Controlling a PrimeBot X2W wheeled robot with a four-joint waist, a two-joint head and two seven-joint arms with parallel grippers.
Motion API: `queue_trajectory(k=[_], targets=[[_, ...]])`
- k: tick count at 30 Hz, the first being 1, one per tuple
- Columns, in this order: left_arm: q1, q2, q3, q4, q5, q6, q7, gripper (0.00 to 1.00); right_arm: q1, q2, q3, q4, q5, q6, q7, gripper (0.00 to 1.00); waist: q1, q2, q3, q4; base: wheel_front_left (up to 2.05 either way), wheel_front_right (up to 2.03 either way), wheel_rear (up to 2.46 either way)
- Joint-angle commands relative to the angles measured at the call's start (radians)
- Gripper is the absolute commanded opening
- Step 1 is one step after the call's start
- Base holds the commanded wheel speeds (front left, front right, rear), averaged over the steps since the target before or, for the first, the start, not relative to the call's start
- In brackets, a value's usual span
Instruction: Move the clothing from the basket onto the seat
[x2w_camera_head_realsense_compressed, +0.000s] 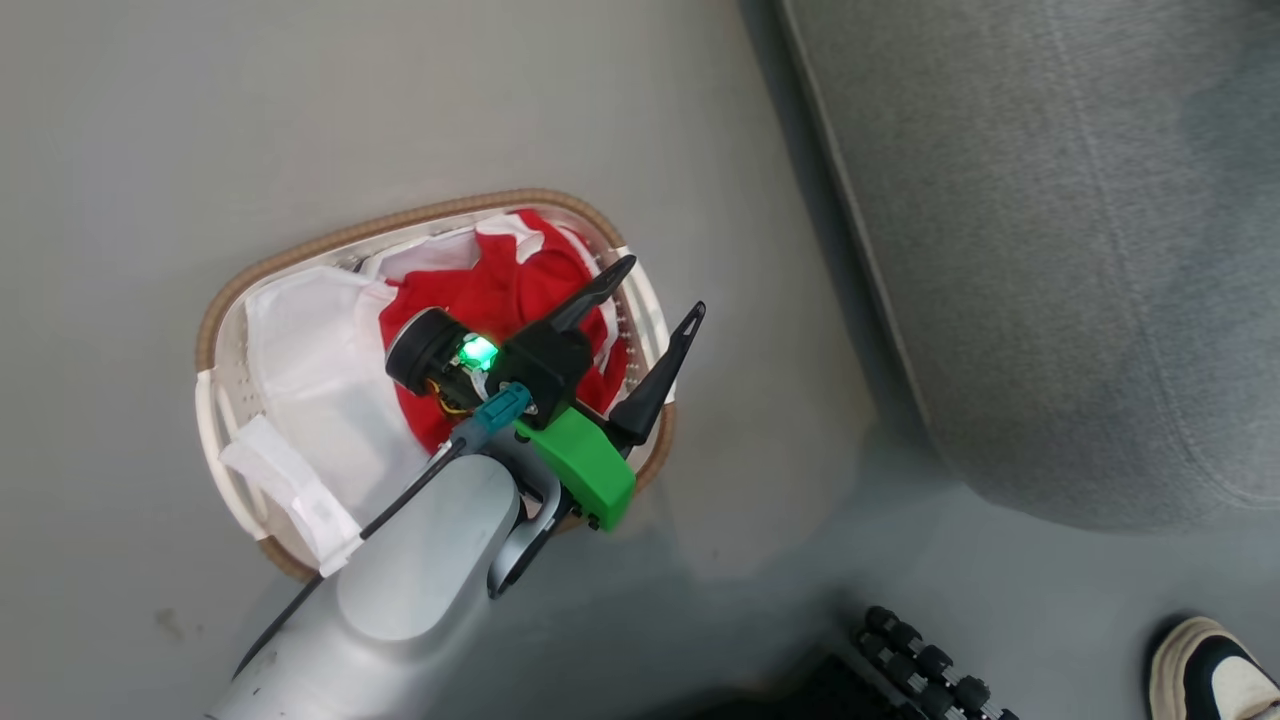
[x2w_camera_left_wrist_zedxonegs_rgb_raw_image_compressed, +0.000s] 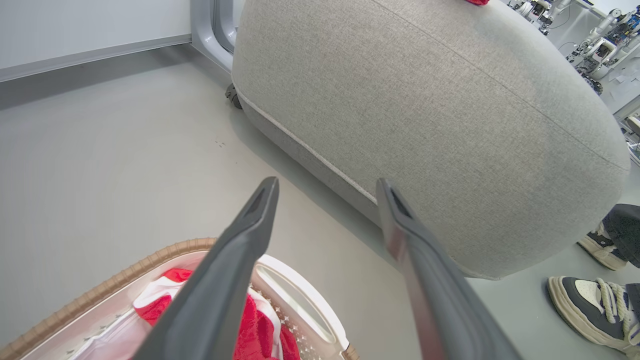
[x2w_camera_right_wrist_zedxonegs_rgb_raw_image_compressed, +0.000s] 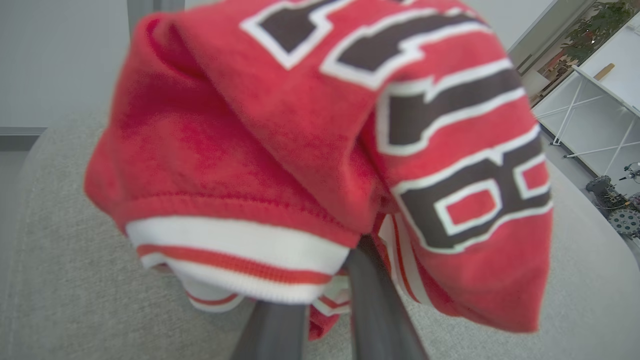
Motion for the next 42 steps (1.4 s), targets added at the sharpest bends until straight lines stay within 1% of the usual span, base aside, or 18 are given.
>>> queue_trajectory(k=[1, 3, 4, 5, 6, 10, 16, 25, 31, 42], targets=[[-0.017, -0.001, 0.006, 0.001, 0.003, -0.001, 0.000, 1.00, 0.014, 0.012, -0.010, 0.003, -0.015, -0.001, -0.005, 0.00, -0.0002, -0.0001, 0.036, 0.039, 0.00, 0.00, 0.00], [-0.016, -0.003, 0.012, 0.005, 0.001, -0.002, 0.000, 1.00, 0.038, 0.027, -0.031, -0.001, -0.022, -0.001, -0.005, 0.02, -0.0002, -0.0001, 0.034, 0.042, 0.00, 0.00, 0.00], [-0.013, -0.003, 0.014, 0.006, 0.000, -0.002, 0.000, 1.00, 0.046, 0.032, -0.038, -0.006, -0.026, -0.001, -0.005, 0.45, -0.0002, -0.0001, 0.031, 0.042, 0.00, 0.00, 0.00], [-0.009, -0.002, 0.018, 0.008, -0.002, -0.002, 0.000, 1.00, 0.059, 0.039, -0.046, -0.012, -0.032, -0.001, -0.005, 0.81, -0.0002, -0.0001, 0.025, 0.040, 0.00, 0.00, 0.00], [-0.003, -0.003, 0.023, 0.009, -0.005, -0.002, 0.000, 1.00, 0.072, 0.043, -0.057, -0.015, -0.037, -0.001, -0.005, 1.00, -0.0002, -0.0001, 0.019, 0.038, 0.00, 0.00, 0.00], [0.021, -0.002, 0.034, 0.015, -0.014, -0.002, 0.000, 1.00, 0.120, 0.061, -0.090, -0.024, -0.056, -0.001, -0.005, 1.00, -0.0002, -0.0001, -0.014, 0.028, 0.00, 0.00, 0.00], [0.049, -0.006, 0.044, 0.023, -0.026, -0.002, 0.000, 1.00, 0.208, 0.072, -0.106, -0.047, -0.071, -0.001, -0.005, 1.00, -0.0002, -0.0001, -0.077, 0.021, 0.00, 0.00, 0.00], [0.113, -0.021, 0.106, 0.024, -0.025, -0.002, 0.000, 1.00, 0.362, 0.107, -0.126, -0.112, -0.038, -0.001, -0.005, 1.00, -0.0002, -0.0001, -0.184, 0.034, 0.00, 0.00, 0.00], [0.173, -0.026, 0.168, 0.017, -0.013, -0.002, 0.000, 1.00, 0.460, 0.146, -0.099, -0.187, -0.008, -0.001, -0.005, 1.00, -0.0002, -0.0001, -0.251, 0.045, 0.00, 0.00, 0.00], [0.278, -0.043, 0.279, -0.002, 0.013, -0.002, 0.000, 1.00, 0.599, 0.204, 0.027, -0.352, 0.070, -0.001, -0.005, 1.00, -0.0002, -0.0001, -0.355, 0.080, 0.00, 0.00, 0.00]])
